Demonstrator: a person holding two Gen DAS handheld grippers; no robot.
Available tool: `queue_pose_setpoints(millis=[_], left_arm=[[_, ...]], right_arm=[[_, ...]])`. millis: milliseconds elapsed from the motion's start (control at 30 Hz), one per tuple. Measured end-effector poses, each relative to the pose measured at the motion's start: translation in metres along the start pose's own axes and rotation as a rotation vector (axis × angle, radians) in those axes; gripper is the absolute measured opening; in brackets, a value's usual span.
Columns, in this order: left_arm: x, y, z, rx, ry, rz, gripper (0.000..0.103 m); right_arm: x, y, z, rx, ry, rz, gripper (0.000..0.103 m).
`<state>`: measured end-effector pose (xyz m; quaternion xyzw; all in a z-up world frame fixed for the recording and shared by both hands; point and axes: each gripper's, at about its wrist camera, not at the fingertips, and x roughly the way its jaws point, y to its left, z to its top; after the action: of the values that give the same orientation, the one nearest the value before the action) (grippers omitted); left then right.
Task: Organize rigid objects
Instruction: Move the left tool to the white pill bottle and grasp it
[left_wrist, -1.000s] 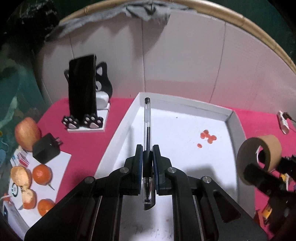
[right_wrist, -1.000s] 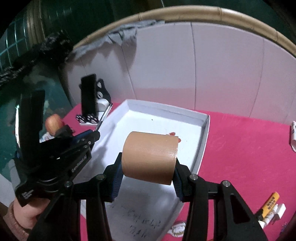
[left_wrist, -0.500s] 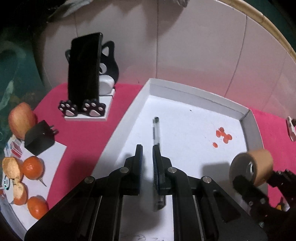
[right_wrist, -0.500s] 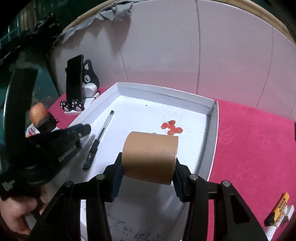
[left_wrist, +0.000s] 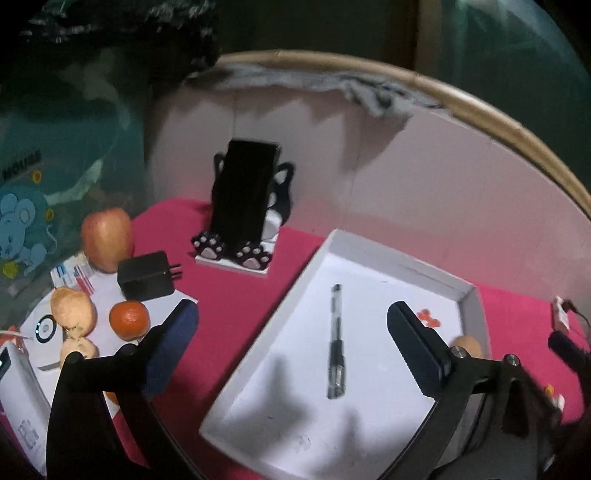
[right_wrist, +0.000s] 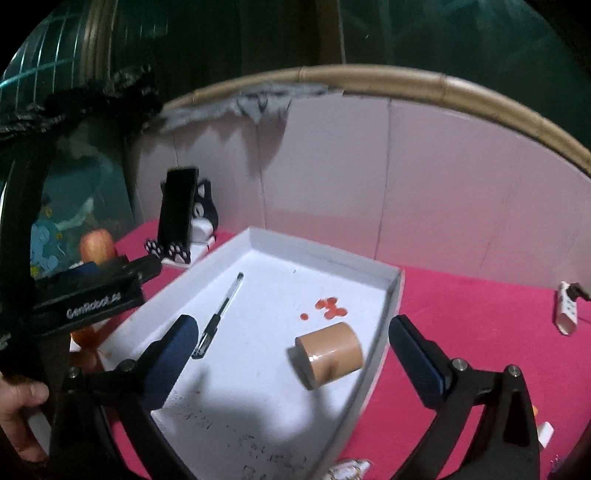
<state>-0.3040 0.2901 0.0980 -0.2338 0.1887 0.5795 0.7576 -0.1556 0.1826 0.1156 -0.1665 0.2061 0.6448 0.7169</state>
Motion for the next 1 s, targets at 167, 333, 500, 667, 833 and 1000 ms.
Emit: queue_pose_setpoints(millis=[167,333,500,667,833,1000], left_arm=[[-0.026,-0.015,-0.011,0.033,-0.024,-0.124,0.103],[-0.047,-0.055,-0.025,0.132,-0.015,-0.323,0.103],[-0.055,-0.117,-0.052,0.281,0.076,-0.487,0.103],[-0.058,-0.18,-0.086,0.423,0.187,-0.613,0.103],[-0.055,-0.231,-0.112,0.55,0.256,-0.672,0.091],[-0.044,-0.267,-0.127,0.628,0.304,-0.65,0.079]], right_arm=[[-0.045,-0.028,-0.003,0.078,-0.074,-0.018,0.103],[-0.089,-0.088,-0.012,0.204,-0.145,-0.101,0.103],[-0.127,-0.146,-0.039,0.316,-0.173,-0.211,0.103],[-0.148,-0.19,-0.073,0.418,-0.149,-0.301,0.103],[-0.163,-0.225,-0.1,0.5,-0.128,-0.37,0.103],[-0.175,-0.253,-0.121,0.559,-0.089,-0.45,0.103]])
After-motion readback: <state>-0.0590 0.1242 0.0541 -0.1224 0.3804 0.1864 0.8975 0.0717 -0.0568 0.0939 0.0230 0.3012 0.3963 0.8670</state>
